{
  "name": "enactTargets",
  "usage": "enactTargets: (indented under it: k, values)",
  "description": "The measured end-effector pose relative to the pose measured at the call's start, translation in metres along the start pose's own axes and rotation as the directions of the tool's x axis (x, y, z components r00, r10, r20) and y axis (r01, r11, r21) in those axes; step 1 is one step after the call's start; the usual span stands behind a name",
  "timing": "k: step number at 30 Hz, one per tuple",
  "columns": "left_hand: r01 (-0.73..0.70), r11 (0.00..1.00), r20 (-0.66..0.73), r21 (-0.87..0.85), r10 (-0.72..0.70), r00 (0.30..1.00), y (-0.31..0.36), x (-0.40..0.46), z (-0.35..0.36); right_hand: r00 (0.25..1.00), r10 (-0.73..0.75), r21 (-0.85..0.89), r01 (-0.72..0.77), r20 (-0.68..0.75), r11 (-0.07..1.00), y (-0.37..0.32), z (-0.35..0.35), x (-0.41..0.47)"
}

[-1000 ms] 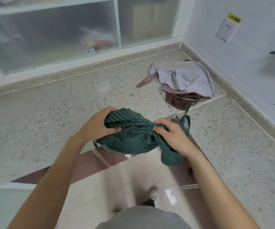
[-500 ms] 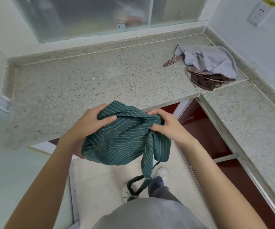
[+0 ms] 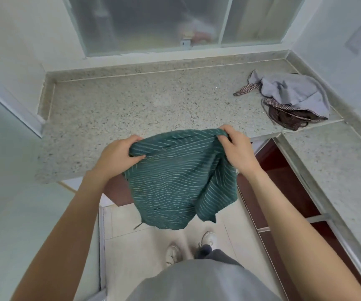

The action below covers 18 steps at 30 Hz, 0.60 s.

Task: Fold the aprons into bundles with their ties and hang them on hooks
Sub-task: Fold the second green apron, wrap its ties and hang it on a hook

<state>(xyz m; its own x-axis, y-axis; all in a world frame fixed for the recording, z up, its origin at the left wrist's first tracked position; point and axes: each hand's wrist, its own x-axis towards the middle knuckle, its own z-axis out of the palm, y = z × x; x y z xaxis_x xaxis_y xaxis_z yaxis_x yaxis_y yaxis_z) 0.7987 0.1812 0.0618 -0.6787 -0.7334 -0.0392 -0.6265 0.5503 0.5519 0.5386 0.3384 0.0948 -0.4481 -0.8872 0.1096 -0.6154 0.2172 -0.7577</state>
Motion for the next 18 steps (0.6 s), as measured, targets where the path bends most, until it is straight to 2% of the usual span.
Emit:
enactTargets:
  k: [3,8,10,13,16,18]
  values:
    - [0.04,0.998,-0.026,-0.054,-0.042,0.999,-0.017,-0.002,0.005,0.999,0.047,-0.061,-0.046,0.019,0.997,0.011,-0.006,0.015]
    - [0.014,0.965,-0.035,-0.262,-0.024,0.999,0.0,0.01,0.011,0.981,0.064,-0.062,-0.054,0.181,0.997,0.024,0.003,0.033]
    - [0.025,0.946,-0.027,-0.324,-0.036,0.999,0.012,0.022,0.012,0.977,0.013,-0.074,0.003,0.212,0.997,0.023,0.013,0.041]
    - [0.008,0.95,0.011,-0.312,-0.005,1.0,0.028,0.04,0.013,0.971,-0.101,-0.14,0.133,0.216,0.981,0.018,0.034,0.053]
    - [-0.017,0.964,0.012,-0.266,0.021,1.0,0.039,0.06,0.014,0.964,-0.255,-0.137,0.262,0.071,0.955,0.011,0.057,0.063]
    - [0.0,0.969,-0.012,-0.247,-0.003,1.0,0.043,0.076,0.012,0.957,-0.28,-0.11,0.287,0.074,0.952,0.008,0.068,0.075]
